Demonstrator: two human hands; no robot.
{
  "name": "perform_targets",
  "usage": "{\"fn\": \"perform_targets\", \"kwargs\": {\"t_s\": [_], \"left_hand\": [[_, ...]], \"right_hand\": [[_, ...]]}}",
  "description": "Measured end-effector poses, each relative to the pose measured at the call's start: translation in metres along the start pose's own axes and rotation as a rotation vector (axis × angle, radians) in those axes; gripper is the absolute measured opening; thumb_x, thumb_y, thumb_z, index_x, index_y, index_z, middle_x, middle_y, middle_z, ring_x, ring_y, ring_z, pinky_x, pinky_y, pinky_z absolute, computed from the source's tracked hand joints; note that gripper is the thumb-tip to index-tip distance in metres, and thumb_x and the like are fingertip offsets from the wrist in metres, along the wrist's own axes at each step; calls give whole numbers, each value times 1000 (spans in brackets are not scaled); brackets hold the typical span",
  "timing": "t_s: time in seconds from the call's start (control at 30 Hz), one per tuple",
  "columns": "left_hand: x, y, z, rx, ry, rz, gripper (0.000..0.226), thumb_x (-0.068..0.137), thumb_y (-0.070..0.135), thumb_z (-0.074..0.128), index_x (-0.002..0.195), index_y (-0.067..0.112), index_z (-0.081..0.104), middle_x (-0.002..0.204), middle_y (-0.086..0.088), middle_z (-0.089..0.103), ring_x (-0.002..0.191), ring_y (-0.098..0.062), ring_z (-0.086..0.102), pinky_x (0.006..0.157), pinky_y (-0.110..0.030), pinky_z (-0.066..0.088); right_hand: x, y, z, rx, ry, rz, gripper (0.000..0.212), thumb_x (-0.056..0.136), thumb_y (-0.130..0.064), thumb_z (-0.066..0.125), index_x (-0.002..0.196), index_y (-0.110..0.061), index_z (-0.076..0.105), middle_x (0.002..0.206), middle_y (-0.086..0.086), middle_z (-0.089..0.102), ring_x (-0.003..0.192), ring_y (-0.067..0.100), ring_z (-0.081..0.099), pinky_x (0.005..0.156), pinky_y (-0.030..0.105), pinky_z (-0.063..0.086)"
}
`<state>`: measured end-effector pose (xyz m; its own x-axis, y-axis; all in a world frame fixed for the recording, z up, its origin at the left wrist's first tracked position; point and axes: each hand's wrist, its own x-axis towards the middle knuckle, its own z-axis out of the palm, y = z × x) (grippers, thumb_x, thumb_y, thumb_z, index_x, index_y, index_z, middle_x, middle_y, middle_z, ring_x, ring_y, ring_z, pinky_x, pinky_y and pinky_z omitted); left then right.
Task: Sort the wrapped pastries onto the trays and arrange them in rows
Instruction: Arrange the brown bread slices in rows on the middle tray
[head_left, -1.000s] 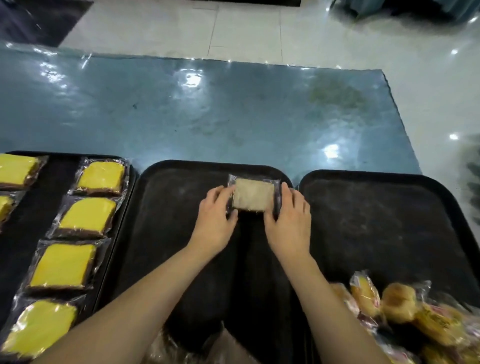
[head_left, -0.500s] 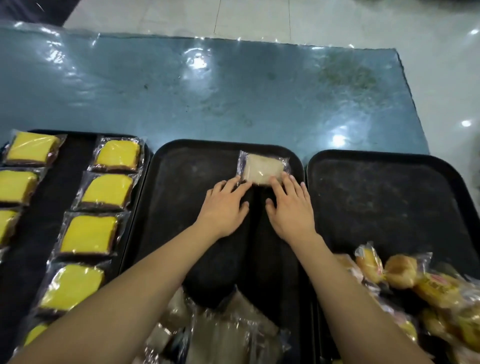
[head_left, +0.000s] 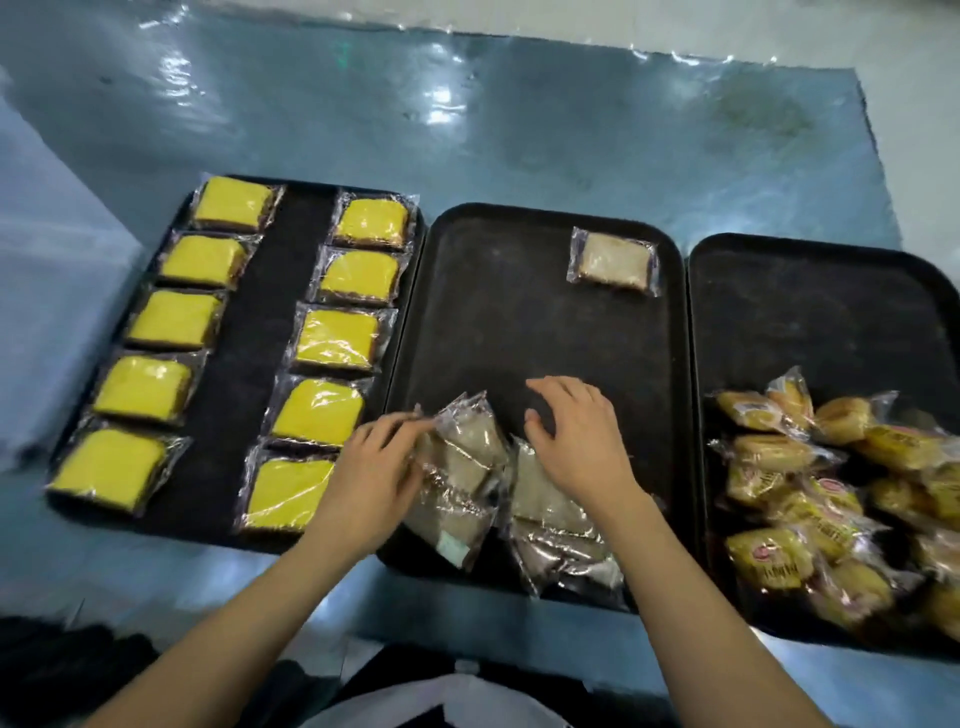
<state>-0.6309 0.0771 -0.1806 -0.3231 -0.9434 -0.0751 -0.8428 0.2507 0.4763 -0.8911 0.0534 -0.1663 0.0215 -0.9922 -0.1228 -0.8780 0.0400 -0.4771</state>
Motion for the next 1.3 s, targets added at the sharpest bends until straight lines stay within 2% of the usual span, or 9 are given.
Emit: {"fn": "perform_targets", "kwargs": {"t_s": [0.23,0.4,0.57,0.73,0.83,0.9,1.0,1.17,1.3], "left_hand": [[-54,-12,12,-24,-47,-27,81,84,49,67,154,30,31,137,1,54,121,-23,49,103,-41,43],[-52,-19,20,8,-44,-65,78,87,32,72,152,35,29,122,2,61,100,-23,52,90,-38,46],[-53,-11,17,-92,38,-82,74,87,23,71,149,38,32,122,6,58,99,-19,49,91,-36,45],[-40,20,-19,-197,282,-40,62,90,38,66,146,29,41,134,1,44,118,-20,47,103,-36,43],[-30,49,-37,-224,124,-4,67,83,58,62,143,36,41,132,10,42,116,-15,45,100,-36,44],[-23,60,-39,-335,71,-43,72,79,51,69,143,40,38,131,14,43,116,-9,48,97,-32,46],[-6,55,-42,-585,202,-123,48,90,19,67,131,39,52,121,19,60,109,-1,59,94,-34,52],[29,35,-52,-1197,229,-517,25,97,16,64,121,22,65,109,-2,75,105,-26,70,95,-57,53],[55,50,-54,-1511,167,-603,16,99,7,54,107,13,66,99,-8,74,91,-25,71,74,-44,61]], "right_hand": [[-42,-42,11,-73,-108,-142,20,94,-41,60,109,-30,68,113,-11,59,110,19,50,101,36,34],[-58,-49,12,-234,-278,-246,39,84,-69,57,105,-37,67,119,-11,50,119,16,41,110,37,21],[-59,-61,16,-331,-260,-269,31,84,-58,66,102,-33,71,125,-9,49,123,18,41,110,38,20],[-50,-77,-9,264,-130,128,19,84,-42,75,86,-30,61,83,-11,65,74,7,61,74,32,54],[-38,-89,-18,544,-42,263,19,83,-36,80,83,-24,65,71,-6,69,63,5,62,68,32,56],[-30,-97,-22,731,-30,270,19,90,-39,74,84,-21,71,76,-2,74,72,12,70,72,37,60],[-24,-100,-30,935,-43,273,29,102,-38,57,93,-18,77,85,0,77,82,13,72,74,24,56],[-8,-72,-29,659,6,361,24,98,-42,61,118,-29,64,103,-13,69,94,0,63,87,27,52],[5,-66,-20,918,-161,380,34,97,-31,69,128,-31,57,98,-1,75,89,20,73,82,38,61]]}}
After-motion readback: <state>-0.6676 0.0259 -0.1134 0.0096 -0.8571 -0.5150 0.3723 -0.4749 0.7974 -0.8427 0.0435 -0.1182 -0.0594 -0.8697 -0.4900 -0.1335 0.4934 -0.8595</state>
